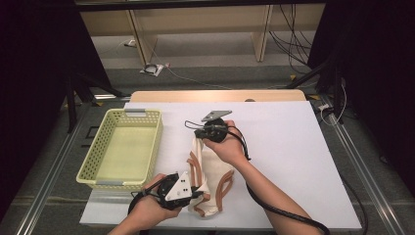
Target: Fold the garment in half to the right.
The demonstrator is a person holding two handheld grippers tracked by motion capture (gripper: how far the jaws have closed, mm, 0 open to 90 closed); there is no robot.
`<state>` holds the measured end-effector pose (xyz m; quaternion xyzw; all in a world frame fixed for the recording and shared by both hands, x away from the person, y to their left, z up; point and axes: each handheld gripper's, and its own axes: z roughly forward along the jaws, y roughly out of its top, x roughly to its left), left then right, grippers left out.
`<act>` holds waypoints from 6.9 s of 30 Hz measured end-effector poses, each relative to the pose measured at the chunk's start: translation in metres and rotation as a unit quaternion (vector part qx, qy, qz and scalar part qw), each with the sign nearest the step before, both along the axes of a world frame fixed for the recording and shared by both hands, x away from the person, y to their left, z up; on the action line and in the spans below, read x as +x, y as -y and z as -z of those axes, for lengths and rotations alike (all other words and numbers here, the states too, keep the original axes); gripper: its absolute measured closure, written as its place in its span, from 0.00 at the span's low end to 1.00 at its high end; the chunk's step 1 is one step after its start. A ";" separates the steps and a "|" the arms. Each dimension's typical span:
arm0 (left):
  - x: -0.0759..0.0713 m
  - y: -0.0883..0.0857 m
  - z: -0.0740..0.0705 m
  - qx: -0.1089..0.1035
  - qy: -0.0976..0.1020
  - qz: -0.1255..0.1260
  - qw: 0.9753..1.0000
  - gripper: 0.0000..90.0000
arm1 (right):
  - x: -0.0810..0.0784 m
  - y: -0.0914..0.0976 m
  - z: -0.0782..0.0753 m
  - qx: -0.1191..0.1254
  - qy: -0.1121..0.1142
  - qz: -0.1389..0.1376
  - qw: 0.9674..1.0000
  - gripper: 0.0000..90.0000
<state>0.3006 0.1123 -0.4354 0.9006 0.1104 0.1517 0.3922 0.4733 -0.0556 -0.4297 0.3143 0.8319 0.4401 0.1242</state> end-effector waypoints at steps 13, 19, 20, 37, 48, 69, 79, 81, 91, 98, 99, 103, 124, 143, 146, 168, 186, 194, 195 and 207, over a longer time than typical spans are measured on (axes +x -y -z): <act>0.000 0.003 0.002 0.004 -0.001 0.002 1.000 0.95 | 0.000 0.004 0.003 -0.002 -0.001 0.002 1.000 0.99; 0.001 0.004 0.003 0.005 -0.004 0.004 1.000 0.95 | 0.000 0.006 0.003 0.000 -0.002 0.005 1.000 0.99; 0.001 0.005 0.004 0.004 -0.004 0.004 1.000 0.95 | 0.000 0.007 0.004 -0.002 -0.001 0.004 1.000 0.99; 0.002 0.010 0.007 0.013 -0.007 0.011 1.000 0.95 | -0.001 0.012 0.007 -0.001 -0.003 0.006 1.000 0.99; 0.002 0.012 0.010 0.017 -0.011 0.014 1.000 0.95 | -0.002 0.014 0.010 -0.001 -0.007 0.008 1.000 0.99; 0.002 0.017 0.014 0.025 -0.013 0.021 0.999 0.95 | -0.004 0.024 0.019 -0.001 -0.017 0.016 1.000 0.99; 0.002 0.020 0.015 0.027 -0.015 0.025 0.999 0.94 | -0.005 0.030 0.021 0.002 -0.020 0.020 1.000 0.99; 0.002 0.020 0.015 0.027 -0.015 0.025 0.999 0.94 | -0.005 0.031 0.022 0.002 -0.021 0.021 1.000 0.99; 0.002 0.022 0.017 0.030 -0.016 0.029 0.999 0.94 | -0.006 0.034 0.025 0.001 -0.023 0.022 0.999 0.99; 0.002 0.023 0.018 0.031 -0.018 0.031 0.999 0.94 | -0.007 0.036 0.026 0.001 -0.025 0.024 0.999 0.99; 0.002 0.023 0.018 0.031 -0.018 0.031 0.999 0.94 | -0.007 0.036 0.026 0.001 -0.025 0.024 0.999 0.99; 0.002 0.024 0.019 0.032 -0.018 0.032 0.999 0.94 | -0.007 0.038 0.027 0.000 -0.026 0.025 0.999 0.99; 0.002 0.027 0.020 0.035 -0.019 0.036 0.999 0.94 | -0.008 0.045 0.027 -0.002 -0.028 0.029 0.999 0.99; 0.001 0.029 0.019 0.039 -0.019 0.041 0.998 0.94 | -0.010 0.050 0.028 -0.005 -0.027 0.032 0.999 0.99; 0.002 0.030 0.019 0.039 -0.019 0.044 0.998 0.94 | -0.010 0.052 0.028 -0.005 -0.030 0.033 0.999 0.99; 0.001 0.035 0.023 0.044 -0.024 0.050 0.998 0.93 | -0.012 0.060 0.035 -0.015 -0.041 0.037 0.998 0.98; 0.000 0.039 0.023 0.040 -0.033 0.054 0.997 0.87 | -0.013 0.067 0.037 -0.019 -0.045 0.041 0.998 0.98; -0.004 0.036 0.013 0.013 -0.033 0.049 0.998 0.64 | -0.013 0.073 0.039 -0.027 -0.050 0.046 0.997 0.97; -0.004 0.036 0.013 0.013 -0.033 0.049 0.998 0.61 | -0.013 0.074 0.040 -0.028 -0.049 0.045 0.997 0.97; 0.020 0.012 0.013 -0.005 -0.046 -0.058 0.997 0.72 | -0.015 0.091 0.033 -0.036 -0.044 0.075 0.996 0.82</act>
